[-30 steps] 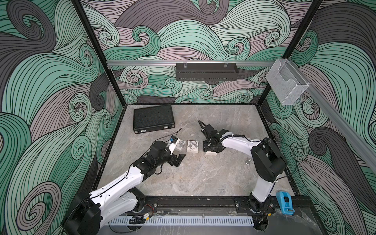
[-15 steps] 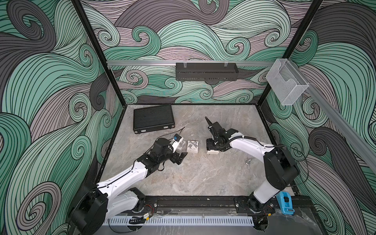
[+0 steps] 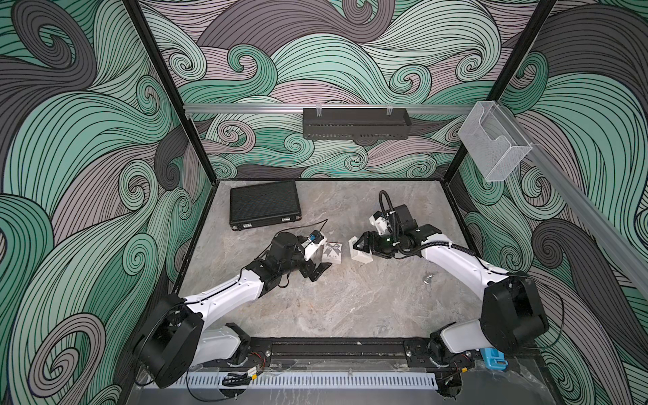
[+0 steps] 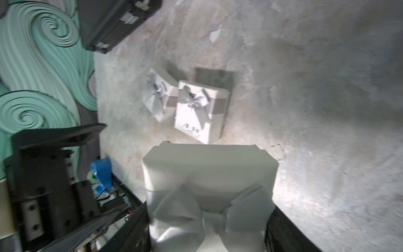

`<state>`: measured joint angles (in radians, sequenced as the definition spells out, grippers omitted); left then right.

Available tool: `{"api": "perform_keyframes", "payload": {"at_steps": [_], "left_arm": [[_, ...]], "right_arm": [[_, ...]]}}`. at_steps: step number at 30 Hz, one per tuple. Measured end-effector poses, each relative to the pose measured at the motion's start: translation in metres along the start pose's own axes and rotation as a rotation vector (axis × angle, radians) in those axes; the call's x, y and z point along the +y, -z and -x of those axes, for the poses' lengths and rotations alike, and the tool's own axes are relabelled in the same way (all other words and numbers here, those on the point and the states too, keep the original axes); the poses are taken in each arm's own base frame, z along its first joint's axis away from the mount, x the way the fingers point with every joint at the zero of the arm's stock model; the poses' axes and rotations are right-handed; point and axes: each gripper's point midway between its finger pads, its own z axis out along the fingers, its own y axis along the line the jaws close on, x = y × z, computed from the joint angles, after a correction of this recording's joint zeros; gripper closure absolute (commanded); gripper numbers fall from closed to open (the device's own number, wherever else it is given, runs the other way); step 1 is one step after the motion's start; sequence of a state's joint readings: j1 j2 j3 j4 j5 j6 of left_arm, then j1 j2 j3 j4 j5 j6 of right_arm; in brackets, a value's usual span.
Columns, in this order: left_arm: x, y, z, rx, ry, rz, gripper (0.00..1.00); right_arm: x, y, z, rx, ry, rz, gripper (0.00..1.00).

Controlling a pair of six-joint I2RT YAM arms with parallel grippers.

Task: Take the rings out of the lift-off lid box
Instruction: Pick up the jewelry box from the center of the board, then open the lid on the jewelry box.

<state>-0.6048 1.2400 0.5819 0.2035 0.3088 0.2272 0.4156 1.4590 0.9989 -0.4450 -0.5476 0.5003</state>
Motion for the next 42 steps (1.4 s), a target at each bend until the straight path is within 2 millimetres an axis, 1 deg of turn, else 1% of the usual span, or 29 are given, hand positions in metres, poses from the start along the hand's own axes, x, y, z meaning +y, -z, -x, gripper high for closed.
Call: {"api": "perform_keyframes", "payload": {"at_steps": [2,5,11,16,21,25,32,35,37,42], "left_arm": [[-0.003,0.000,0.002,-0.010,-0.014,-0.019,0.01],[-0.005,-0.001,0.007,-0.032,-0.036,-0.034,0.01],[-0.010,-0.006,0.012,-0.061,-0.050,-0.071,0.01],[-0.019,-0.007,0.025,-0.117,-0.071,-0.113,0.03],[-0.028,-0.008,0.031,-0.145,-0.084,-0.154,0.06],[-0.031,-0.011,0.029,-0.144,-0.085,-0.176,0.10],[-0.032,-0.012,0.030,-0.149,-0.087,-0.181,0.11],[-0.032,-0.012,0.031,-0.156,-0.091,-0.180,0.15],[-0.032,-0.011,0.033,-0.159,-0.091,-0.180,0.17],[-0.031,-0.010,0.044,-0.182,-0.100,-0.182,0.18]], "right_arm": [[0.013,-0.001,-0.001,0.012,0.003,0.078,0.27],[0.027,-0.002,-0.004,0.031,-0.002,0.174,0.27],[0.046,0.001,-0.006,0.054,-0.011,0.301,0.27],[0.060,0.005,-0.004,0.059,-0.005,0.382,0.27],[0.065,0.004,-0.005,0.074,-0.011,0.427,0.26],[0.066,0.003,-0.008,0.092,-0.025,0.450,0.26],[0.072,0.005,-0.008,0.101,-0.021,0.488,0.26],[0.074,0.006,-0.009,0.106,-0.015,0.501,0.26],[0.074,0.005,-0.011,0.110,-0.016,0.506,0.26],[0.075,0.002,-0.014,0.121,-0.011,0.516,0.26]]}}
